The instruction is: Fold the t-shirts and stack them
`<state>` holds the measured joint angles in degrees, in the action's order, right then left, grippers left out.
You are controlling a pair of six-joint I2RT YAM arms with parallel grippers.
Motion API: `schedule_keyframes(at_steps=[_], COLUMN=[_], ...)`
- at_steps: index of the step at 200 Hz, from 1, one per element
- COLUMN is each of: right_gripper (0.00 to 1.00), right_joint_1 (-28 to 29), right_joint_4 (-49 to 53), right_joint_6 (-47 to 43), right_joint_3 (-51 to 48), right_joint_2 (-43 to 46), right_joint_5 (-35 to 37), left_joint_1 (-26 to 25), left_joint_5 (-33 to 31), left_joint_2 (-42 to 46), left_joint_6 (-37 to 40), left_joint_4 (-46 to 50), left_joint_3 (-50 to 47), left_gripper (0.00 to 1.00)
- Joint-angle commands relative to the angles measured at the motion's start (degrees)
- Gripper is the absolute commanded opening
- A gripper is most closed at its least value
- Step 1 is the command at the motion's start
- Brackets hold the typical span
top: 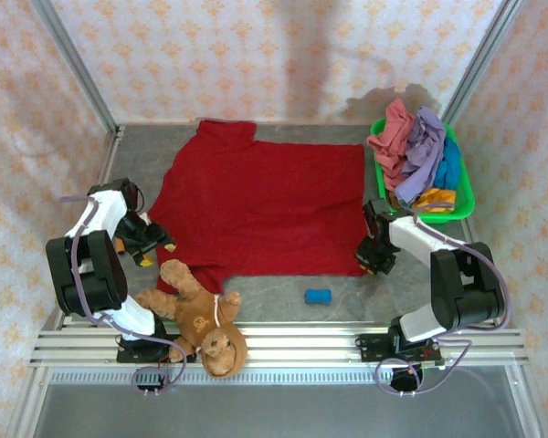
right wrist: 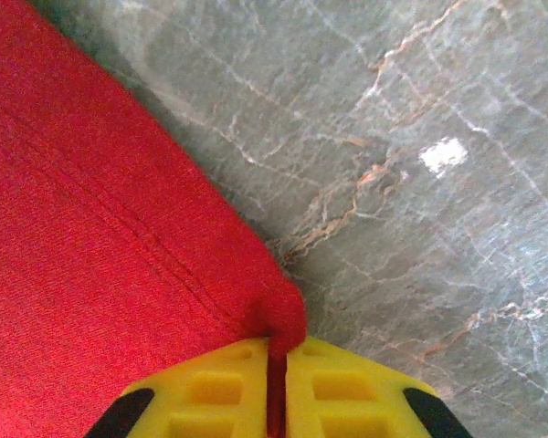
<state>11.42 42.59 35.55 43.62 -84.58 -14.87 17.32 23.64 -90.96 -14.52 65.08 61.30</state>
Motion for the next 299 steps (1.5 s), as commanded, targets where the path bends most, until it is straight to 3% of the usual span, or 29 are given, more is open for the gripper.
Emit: schedule_keyframes(at_steps=[1,19,64,110,139,187,299], right_gripper=[0.08,0.08,0.07,0.07,0.06,0.05,0.01], right_joint_1=[-0.1,-0.1,-0.1,-0.1,-0.1,-0.1,-0.5], right_joint_4=[-1.0,-1.0,-1.0,-0.6,0.2,1.2,4.1], right_joint_6=[-0.5,-0.4,-0.1,-0.4,-0.8,-1.1,-1.0], right_joint_3=[0.1,0.6,1.6,2.4,2.9,4.0,14.5], right_joint_2=[-1.4,-1.7,-2.4,-2.6,-2.0,-0.9,-5.4], right_joint_5=[1.2,0.6,-0.5,-0.7,-0.2,0.1,3.9], left_joint_1=[0.5,0.5,0.5,0.5,0.5,0.5,0.5], left_joint_5=[2.7,2.3,-5.6,-2.4,0.7,0.4,3.9], left_joint_2=[-1.8,-3.1,-5.6,-9.9,-10.1,-7.0,-11.0], left_joint_6=[0.7,0.8,-0.7,-1.7,-2.5,-2.9,-3.7], left_joint_4=[-0.2,0.3,0.0,-2.8,-5.0,-4.6,0.3], left_joint_3=[-1.3,-1.1,0.6,0.0,-2.4,-1.0,13.8], left_gripper=[0.6,0.58,0.53,0.47,0.33,0.0,0.0])
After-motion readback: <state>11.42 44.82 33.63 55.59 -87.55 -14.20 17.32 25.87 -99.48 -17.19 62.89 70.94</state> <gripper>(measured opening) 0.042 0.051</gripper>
